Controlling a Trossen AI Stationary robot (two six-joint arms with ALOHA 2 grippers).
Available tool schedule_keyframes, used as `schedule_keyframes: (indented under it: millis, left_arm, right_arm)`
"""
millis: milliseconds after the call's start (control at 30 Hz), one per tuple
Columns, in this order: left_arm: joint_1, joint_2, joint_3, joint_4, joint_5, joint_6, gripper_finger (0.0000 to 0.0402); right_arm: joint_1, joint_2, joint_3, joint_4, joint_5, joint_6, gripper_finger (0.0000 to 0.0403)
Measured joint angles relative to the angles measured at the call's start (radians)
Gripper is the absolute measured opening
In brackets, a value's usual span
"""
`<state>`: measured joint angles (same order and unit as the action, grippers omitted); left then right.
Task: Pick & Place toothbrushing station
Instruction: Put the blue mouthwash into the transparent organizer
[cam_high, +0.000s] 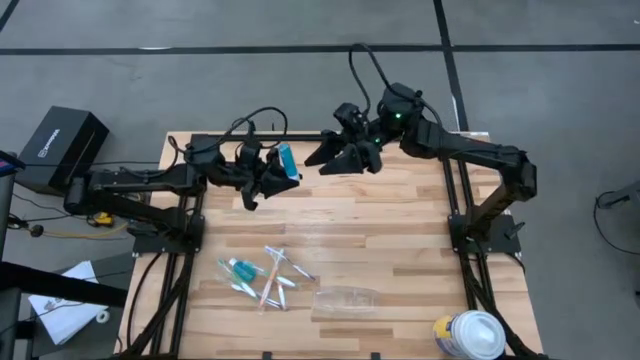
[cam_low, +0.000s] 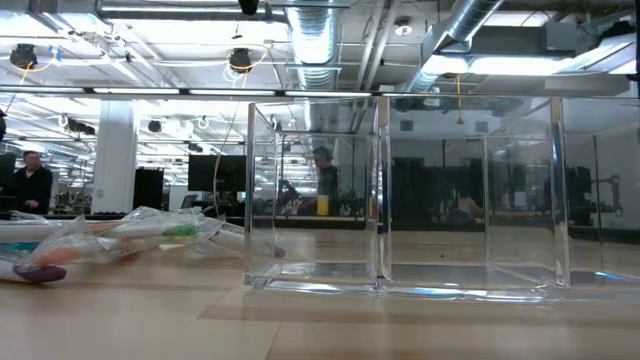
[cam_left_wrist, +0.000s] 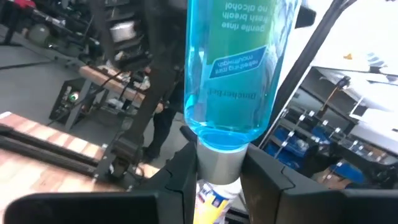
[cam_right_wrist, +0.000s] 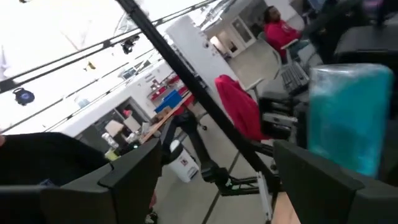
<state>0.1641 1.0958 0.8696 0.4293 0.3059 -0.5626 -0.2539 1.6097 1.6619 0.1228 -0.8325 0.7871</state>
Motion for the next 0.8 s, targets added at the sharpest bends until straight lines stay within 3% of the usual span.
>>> schedule_keyframes:
  millis: [333, 533, 800]
  left_arm:
    - [-0.013, 0.000, 0.000, 0.009, 0.005, -0.041, 0.0085]
    - [-0.013, 0.014, -0.001, 0.004, 0.000, -0.052, 0.0085]
    - [-0.013, 0.099, 0.024, 0.040, 0.028, -0.070, 0.0085]
  right_arm:
    - [-0.023, 0.032, 0.002, -0.003, 0.055, -0.066, 0.0301]
    - [-0.043, 0.034, 0.001, -0.109, 0.105, -0.181, 0.0301]
    - [-0.053, 0.033, 0.002, -0.102, 0.120, -0.185, 0.0301]
